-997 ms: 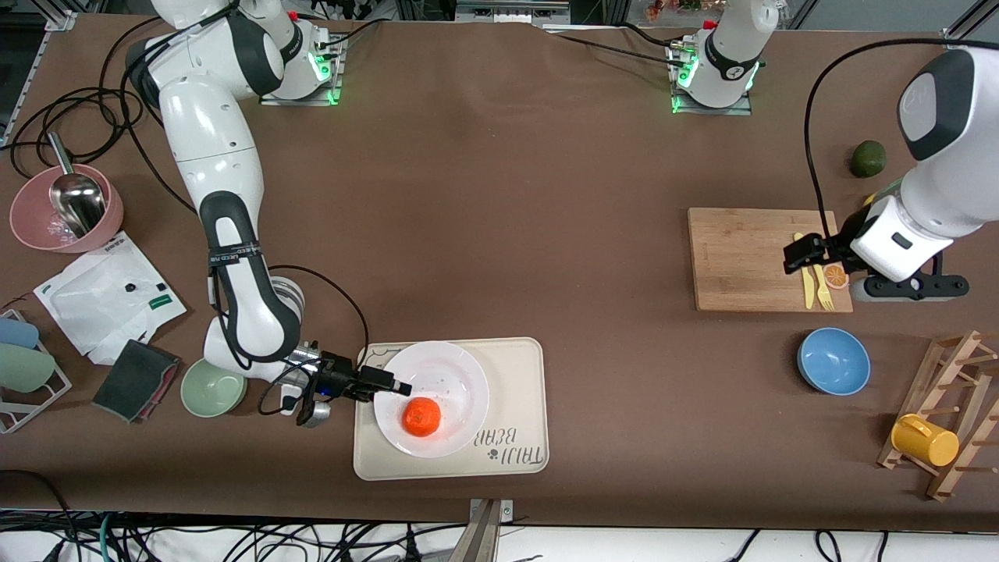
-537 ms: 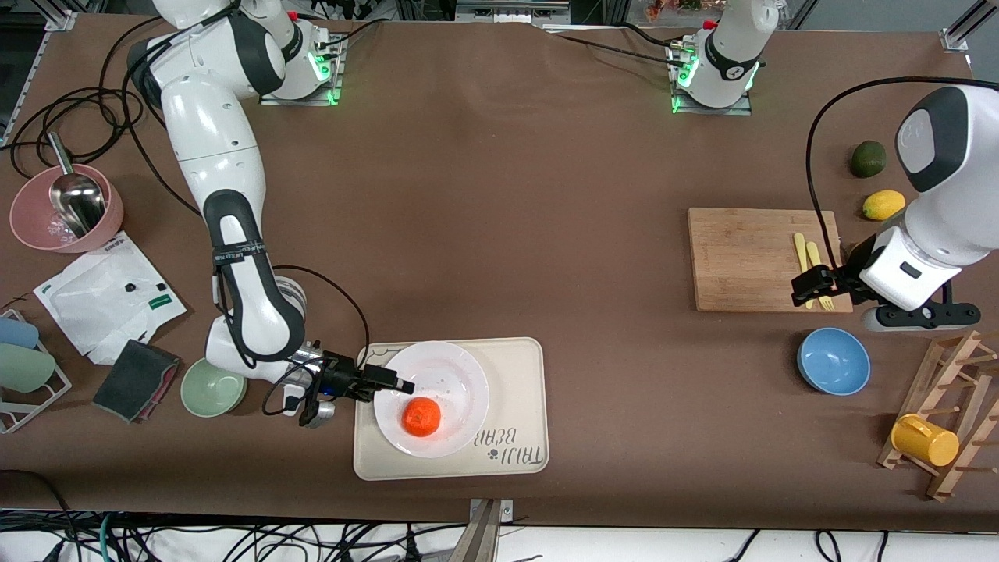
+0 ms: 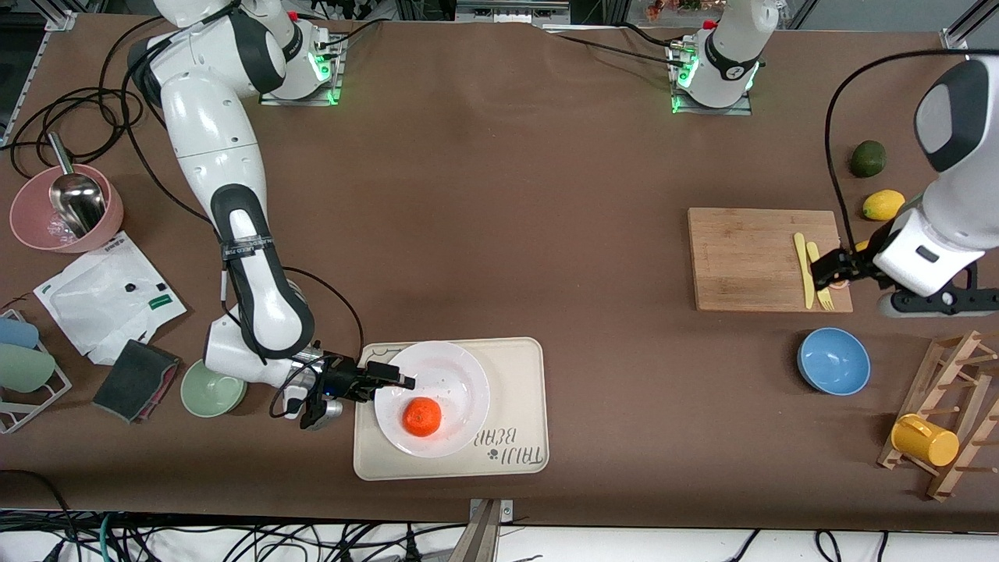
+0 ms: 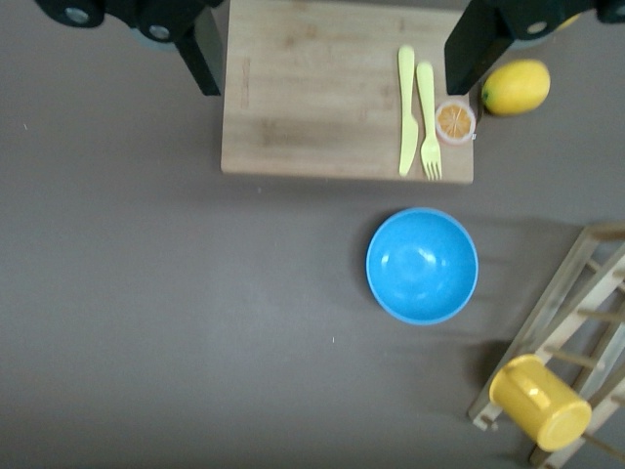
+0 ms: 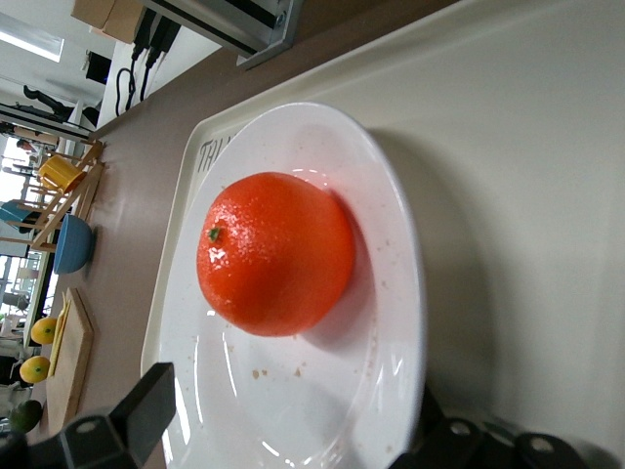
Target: Place orange and plate with both arms
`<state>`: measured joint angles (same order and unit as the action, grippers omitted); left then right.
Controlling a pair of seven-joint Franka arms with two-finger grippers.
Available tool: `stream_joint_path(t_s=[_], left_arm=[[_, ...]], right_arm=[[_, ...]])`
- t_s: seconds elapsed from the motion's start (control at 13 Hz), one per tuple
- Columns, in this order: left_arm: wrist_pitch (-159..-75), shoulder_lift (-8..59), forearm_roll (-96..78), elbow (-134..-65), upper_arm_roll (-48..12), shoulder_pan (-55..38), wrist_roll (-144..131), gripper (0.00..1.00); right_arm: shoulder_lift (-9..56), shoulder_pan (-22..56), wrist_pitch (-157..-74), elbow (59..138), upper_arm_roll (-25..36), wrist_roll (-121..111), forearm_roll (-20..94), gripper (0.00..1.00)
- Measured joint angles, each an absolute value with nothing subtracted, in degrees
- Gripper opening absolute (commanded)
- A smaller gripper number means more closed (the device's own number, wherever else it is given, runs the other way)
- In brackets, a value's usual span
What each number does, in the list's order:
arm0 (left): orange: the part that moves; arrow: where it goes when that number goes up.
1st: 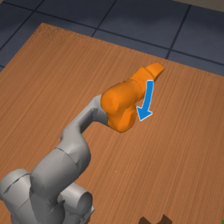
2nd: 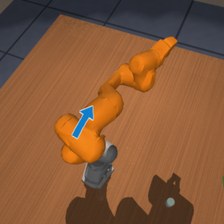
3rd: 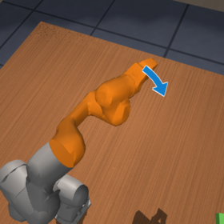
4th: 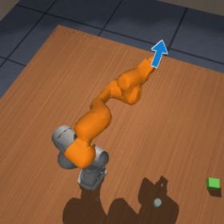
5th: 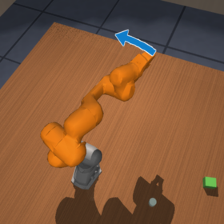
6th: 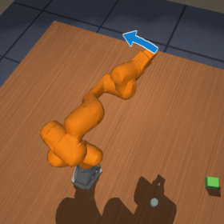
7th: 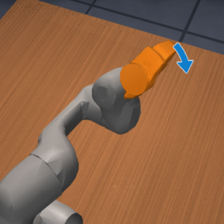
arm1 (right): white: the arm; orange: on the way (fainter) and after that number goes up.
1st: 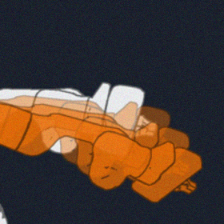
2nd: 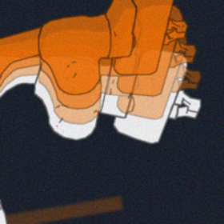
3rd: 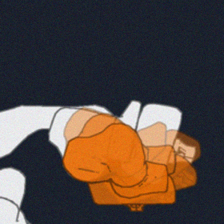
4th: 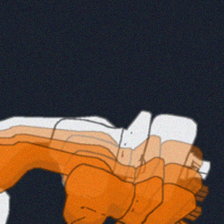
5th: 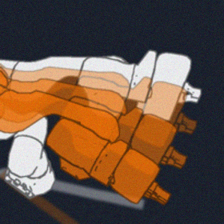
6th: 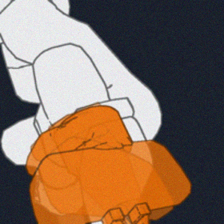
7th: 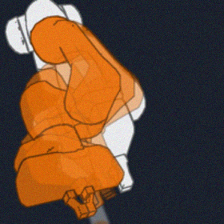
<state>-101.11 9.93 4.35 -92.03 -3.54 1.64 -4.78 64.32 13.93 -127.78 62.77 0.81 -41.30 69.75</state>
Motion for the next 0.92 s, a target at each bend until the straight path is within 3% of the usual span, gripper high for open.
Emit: stream_joint_path(t_s=[0.38, 0.92], left_arm=[[-91.00, 3.11, 2.88, -91.87, -4.58, 1.35, -4.75, 1.00], [-89.93, 2.27, 2.67, -91.90, -6.08, 1.28, -4.78, 1.00]], right_arm=[[63.83, 13.92, -127.74, 62.76, 1.18, -41.06, 66.86, 1.00], [62.61, 13.82, -127.74, 62.51, 1.69, -40.90, 63.15, 1.00]])
